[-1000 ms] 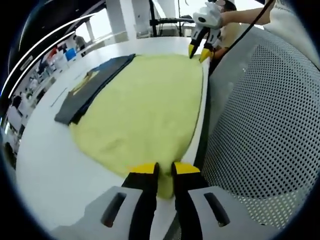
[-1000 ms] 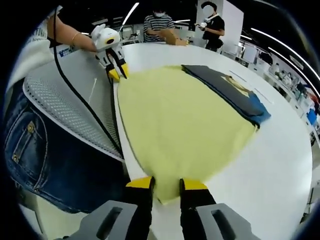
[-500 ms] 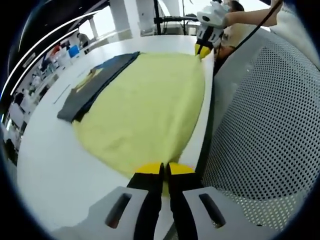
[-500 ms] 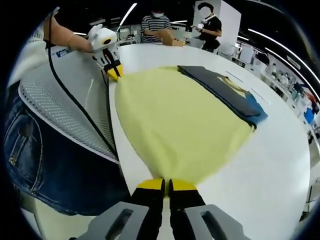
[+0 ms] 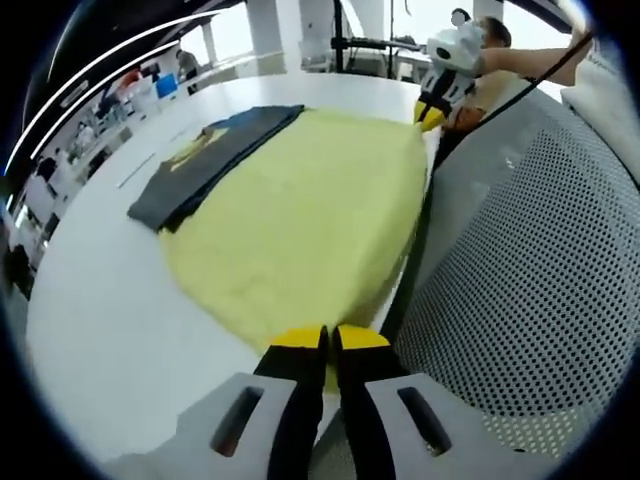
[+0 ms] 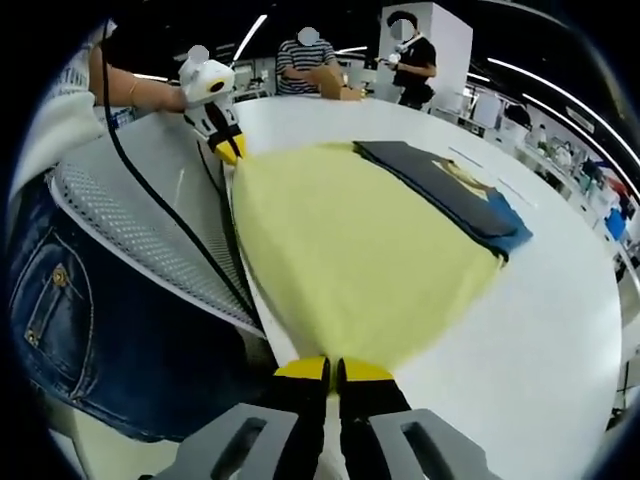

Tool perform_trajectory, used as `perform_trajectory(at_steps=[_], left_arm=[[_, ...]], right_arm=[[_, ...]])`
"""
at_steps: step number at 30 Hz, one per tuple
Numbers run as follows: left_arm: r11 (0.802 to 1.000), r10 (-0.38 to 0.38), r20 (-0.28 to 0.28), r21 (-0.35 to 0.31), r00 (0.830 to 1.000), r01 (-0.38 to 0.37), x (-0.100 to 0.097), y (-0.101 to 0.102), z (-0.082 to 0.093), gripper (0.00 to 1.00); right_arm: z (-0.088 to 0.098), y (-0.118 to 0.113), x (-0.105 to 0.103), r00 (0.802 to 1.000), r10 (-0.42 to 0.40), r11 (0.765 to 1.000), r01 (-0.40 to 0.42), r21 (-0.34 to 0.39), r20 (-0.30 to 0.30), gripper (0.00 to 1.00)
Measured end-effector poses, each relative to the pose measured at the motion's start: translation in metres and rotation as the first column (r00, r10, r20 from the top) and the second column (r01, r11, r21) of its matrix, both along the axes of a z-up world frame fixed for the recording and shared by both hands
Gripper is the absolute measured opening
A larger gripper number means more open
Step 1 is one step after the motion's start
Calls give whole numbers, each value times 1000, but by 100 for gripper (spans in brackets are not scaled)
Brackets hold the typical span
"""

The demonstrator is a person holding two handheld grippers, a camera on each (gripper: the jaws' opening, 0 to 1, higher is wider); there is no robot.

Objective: Fold the garment on the visible template until the final outline fits inside the template.

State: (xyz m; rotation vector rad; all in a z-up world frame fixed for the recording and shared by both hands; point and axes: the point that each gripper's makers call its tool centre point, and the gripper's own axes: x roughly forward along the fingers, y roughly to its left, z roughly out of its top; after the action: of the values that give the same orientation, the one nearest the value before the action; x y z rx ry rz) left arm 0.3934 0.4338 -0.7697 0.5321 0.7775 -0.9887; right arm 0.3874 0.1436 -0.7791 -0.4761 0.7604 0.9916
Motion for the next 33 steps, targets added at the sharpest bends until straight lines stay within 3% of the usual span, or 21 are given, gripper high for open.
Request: perform_trajectory(at_steps=[13,21,26,33], left_arm=[[1000,-8,-16,13,1000,9,-18,0,9,1],[1000,4,-43,-11,999,-4,-25,3,19,1],[1000,2,-44,-22,999,-3,-28,1,29,1],[1000,6,-19,-25,1000,-6,-15,2,43,1]], right_arm=[[8,0,-19,1000,3,1000,-2,17,-29,0],[15,0,-28,999,25,1000,-25,10,-41,0],[20,2,-32,997,74,996,-75,-37,-30,0],[33,2,-21,996,93,994,-92,-60,9,0]])
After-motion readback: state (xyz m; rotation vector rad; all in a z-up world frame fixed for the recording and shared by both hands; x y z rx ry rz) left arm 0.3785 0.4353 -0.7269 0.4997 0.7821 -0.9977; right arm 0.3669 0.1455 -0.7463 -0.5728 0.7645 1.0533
